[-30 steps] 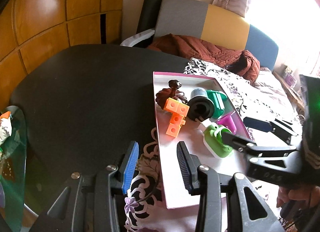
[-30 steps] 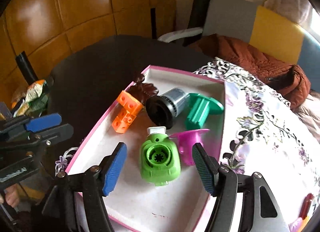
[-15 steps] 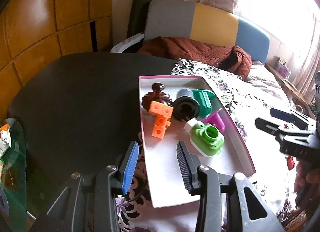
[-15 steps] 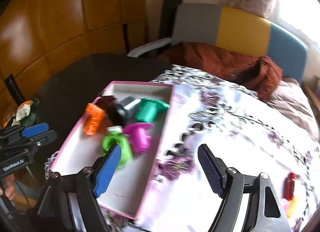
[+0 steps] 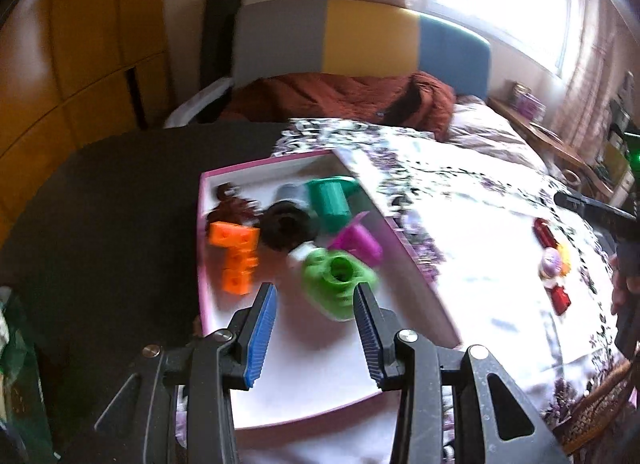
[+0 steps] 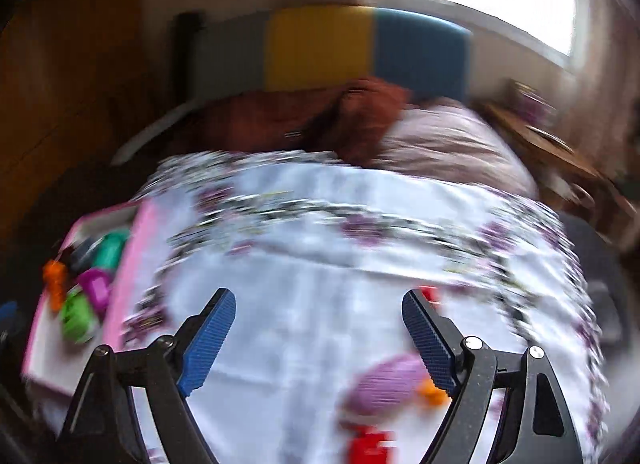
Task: Organize rigid objects
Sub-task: 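Move both grippers back toward the remaining objects on the cloth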
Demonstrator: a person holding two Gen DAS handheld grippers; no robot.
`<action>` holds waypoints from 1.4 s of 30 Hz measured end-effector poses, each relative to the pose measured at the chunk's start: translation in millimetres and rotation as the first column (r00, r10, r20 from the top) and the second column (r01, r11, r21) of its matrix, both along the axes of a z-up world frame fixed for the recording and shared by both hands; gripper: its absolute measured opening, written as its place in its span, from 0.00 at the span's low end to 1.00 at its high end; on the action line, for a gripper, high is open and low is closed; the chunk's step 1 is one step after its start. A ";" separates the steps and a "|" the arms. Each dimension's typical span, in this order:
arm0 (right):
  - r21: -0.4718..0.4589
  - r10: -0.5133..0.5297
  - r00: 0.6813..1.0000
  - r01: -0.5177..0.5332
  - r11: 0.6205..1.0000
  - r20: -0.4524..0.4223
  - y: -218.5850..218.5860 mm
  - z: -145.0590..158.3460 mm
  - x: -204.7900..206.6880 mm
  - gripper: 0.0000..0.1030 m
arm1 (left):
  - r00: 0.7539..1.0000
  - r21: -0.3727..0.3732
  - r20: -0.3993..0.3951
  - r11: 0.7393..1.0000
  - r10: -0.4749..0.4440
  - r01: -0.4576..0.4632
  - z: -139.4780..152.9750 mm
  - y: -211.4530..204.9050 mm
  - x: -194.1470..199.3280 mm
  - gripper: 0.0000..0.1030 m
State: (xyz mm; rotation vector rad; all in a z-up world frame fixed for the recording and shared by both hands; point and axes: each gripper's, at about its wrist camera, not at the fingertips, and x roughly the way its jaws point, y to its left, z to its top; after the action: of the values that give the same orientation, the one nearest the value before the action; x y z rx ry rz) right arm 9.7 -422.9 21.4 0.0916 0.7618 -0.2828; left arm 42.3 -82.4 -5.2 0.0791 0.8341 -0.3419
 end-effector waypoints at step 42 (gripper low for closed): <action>0.469 -0.718 0.691 0.610 0.638 0.078 -161.6 -19.0 -112.4 0.90 | 0.688 0.006 -0.181 0.698 -0.703 0.716 -49.9 -330.5 -12.9 0.44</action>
State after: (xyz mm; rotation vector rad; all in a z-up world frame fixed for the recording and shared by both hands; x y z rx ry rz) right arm -102.7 -584.5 2.4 0.8251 0.4806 -0.8135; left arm 29.3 -412.9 -55.2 0.4663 0.9602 -1.0738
